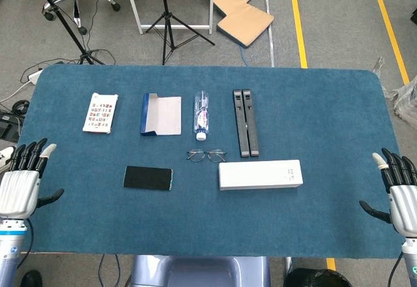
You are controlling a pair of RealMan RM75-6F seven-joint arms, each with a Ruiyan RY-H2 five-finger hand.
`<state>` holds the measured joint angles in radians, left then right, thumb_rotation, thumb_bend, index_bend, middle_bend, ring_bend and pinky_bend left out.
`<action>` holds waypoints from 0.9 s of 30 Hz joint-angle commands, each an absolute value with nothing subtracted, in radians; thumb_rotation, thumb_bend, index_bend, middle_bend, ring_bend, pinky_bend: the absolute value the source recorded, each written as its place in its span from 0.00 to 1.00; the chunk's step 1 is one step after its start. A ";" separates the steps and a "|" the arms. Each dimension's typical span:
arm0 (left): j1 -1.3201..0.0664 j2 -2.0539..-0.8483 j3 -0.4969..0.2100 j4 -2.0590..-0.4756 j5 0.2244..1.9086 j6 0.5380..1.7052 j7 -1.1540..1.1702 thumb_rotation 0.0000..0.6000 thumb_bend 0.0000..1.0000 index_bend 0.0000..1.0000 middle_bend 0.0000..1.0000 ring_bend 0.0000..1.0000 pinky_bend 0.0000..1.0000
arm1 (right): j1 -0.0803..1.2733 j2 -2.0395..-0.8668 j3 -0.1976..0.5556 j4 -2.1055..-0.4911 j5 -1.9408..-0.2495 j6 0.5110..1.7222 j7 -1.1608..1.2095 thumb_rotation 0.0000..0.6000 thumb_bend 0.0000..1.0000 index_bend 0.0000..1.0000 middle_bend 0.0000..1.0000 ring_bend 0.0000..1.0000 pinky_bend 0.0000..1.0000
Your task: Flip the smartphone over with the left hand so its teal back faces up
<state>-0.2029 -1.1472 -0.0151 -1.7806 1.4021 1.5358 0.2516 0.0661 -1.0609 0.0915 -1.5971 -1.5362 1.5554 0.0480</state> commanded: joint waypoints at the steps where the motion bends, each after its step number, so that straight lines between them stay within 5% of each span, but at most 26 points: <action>1: -0.194 -1.154 -0.015 -1.734 1.427 1.528 0.203 1.00 0.00 0.00 0.00 0.00 0.00 | 0.066 -1.058 0.091 -1.603 -1.529 1.547 0.053 1.00 0.00 0.00 0.00 0.00 0.00; 11: -0.295 -1.244 -0.034 -1.723 1.397 1.324 0.262 1.00 0.00 0.00 0.00 0.00 0.00 | 0.066 -1.051 0.085 -1.614 -1.538 1.542 0.092 1.00 0.00 0.00 0.00 0.00 0.00; 18: -0.422 -1.439 -0.078 -1.607 1.314 1.142 0.380 1.00 0.09 0.00 0.00 0.00 0.00 | 0.074 -1.057 0.082 -1.607 -1.531 1.521 0.095 1.00 0.00 0.00 0.00 0.00 0.00; 27: -0.475 -1.596 -0.086 -1.494 1.244 1.065 0.437 1.00 0.12 0.00 0.00 0.00 0.00 | 0.080 -1.061 0.079 -1.593 -1.511 1.491 0.112 1.00 0.00 0.00 0.00 0.00 0.00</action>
